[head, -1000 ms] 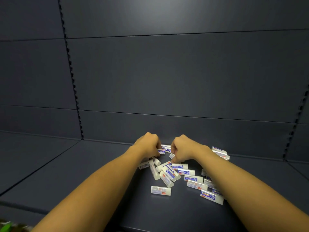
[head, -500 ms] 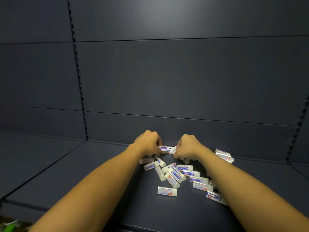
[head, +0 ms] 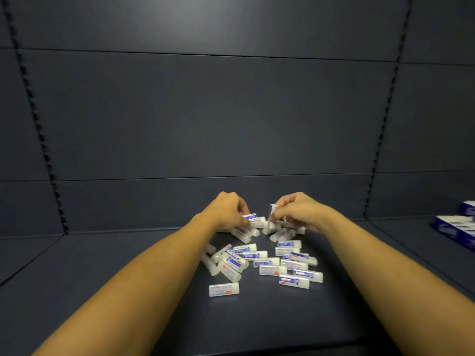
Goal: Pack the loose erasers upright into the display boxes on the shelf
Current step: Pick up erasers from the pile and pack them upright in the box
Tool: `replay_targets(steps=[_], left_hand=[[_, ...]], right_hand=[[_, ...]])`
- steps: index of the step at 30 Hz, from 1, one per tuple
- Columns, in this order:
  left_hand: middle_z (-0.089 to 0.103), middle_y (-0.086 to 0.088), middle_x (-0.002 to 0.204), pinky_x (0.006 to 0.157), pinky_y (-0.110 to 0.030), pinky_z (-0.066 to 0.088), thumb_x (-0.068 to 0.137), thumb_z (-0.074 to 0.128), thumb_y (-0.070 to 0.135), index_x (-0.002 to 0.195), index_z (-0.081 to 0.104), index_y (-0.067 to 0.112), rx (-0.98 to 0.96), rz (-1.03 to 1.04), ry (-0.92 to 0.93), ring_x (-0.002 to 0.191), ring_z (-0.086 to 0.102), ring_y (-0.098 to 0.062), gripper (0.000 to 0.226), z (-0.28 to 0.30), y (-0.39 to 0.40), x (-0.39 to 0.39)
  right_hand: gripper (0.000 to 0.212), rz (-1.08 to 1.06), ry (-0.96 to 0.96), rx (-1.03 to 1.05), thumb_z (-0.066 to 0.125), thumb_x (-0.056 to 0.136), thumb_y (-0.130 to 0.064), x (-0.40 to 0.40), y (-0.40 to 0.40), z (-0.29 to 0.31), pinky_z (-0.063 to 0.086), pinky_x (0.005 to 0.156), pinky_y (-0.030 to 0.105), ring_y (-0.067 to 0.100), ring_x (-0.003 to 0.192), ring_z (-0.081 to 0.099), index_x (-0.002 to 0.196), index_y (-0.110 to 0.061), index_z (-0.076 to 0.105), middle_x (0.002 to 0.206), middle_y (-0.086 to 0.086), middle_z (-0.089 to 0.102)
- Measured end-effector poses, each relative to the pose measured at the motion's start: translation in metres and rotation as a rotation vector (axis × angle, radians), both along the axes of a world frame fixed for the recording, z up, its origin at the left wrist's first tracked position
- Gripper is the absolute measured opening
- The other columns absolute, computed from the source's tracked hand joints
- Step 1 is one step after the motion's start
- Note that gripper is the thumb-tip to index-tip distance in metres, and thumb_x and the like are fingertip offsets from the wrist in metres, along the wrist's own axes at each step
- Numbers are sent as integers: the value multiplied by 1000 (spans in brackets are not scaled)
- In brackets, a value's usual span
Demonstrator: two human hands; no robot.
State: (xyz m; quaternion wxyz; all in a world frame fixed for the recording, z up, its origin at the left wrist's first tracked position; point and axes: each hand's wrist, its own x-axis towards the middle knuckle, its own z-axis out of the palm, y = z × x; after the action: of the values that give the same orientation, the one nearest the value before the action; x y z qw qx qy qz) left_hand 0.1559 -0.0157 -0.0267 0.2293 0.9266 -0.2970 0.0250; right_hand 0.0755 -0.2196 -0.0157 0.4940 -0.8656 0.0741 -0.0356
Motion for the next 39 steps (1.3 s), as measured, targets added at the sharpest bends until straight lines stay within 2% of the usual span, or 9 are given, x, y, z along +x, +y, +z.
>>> replay_targets(steps=[3, 8, 17, 20, 23, 27, 30, 34, 39], left_hand=[[71, 6, 84, 73, -30, 59, 78, 86, 30, 91, 75, 22, -11, -71, -5, 79, 67, -12, 18, 2, -30, -7], [70, 7, 85, 75, -30, 58, 80, 83, 29, 90, 75, 22, 13, -181, -21, 79, 66, -11, 15, 9, -77, -30], [70, 6, 84, 68, -24, 54, 80, 83, 26, 95, 76, 18, -10, -289, -35, 77, 66, -13, 18, 26, -169, -101], [71, 8, 83, 66, -19, 49, 78, 85, 25, 93, 77, 21, -27, -288, -39, 78, 66, -10, 18, 26, -203, -128], [72, 9, 85, 70, -22, 51, 77, 86, 25, 90, 77, 26, -28, -283, -52, 79, 66, -9, 15, 24, -237, -156], [72, 10, 86, 68, -20, 49, 78, 84, 23, 91, 76, 26, -64, -274, -79, 78, 65, -7, 15, 21, -280, -190], [70, 11, 88, 73, -26, 54, 78, 82, 20, 88, 73, 28, -84, -256, -98, 81, 64, -8, 15, 17, -307, -210], [68, 11, 91, 82, -36, 58, 78, 80, 20, 87, 72, 30, -55, -238, -96, 85, 65, -9, 17, 17, -338, -226], [68, 10, 92, 82, -38, 59, 79, 79, 19, 89, 72, 29, -21, -241, -118, 85, 65, -10, 15, 21, -379, -232]], right_hand=[[13, -58, -18, 27, 78, 70, -3, -20, -23, -1, 34, 42, 21, 12, 57, 49, 74, -15, 75, 78, 8, 67], [16, -121, -74, 42, 73, 73, 2, -61, -61, 1, 25, 44, 21, 11, 47, 41, 76, -13, 70, 66, 5, 61], [19, -182, -130, 89, 77, 74, 4, -153, -155, 7, 30, 49, 24, 11, 56, 43, 91, -3, 74, 64, 2, 63], [20, -206, -150, 132, 82, 71, 3, -183, -191, 1, 26, 46, 22, 13, 54, 39, 87, -6, 74, 64, 3, 64], [21, -248, -171, 151, 85, 69, -1, -211, -227, -5, 28, 43, 19, 12, 53, 42, 86, -7, 74, 71, 6, 68], [20, -294, -191, 174, 84, 71, 1, -246, -271, -8, 29, 44, 21, 12, 54, 44, 84, -10, 74, 66, 3, 68], [21, -337, -188, 195, 83, 71, 3, -266, -299, -9, 31, 44, 21, 12, 53, 47, 83, -12, 74, 72, -1, 68], [25, -375, -192, 215, 84, 69, 2, -282, -330, -11, 35, 45, 20, 18, 68, 57, 83, -15, 73, 85, 5, 73], [27, -416, -191, 220, 85, 72, -4, -287, -369, -9, 43, 52, 23, 19, 89, 67, 92, -18, 74, 102, 6, 74]])
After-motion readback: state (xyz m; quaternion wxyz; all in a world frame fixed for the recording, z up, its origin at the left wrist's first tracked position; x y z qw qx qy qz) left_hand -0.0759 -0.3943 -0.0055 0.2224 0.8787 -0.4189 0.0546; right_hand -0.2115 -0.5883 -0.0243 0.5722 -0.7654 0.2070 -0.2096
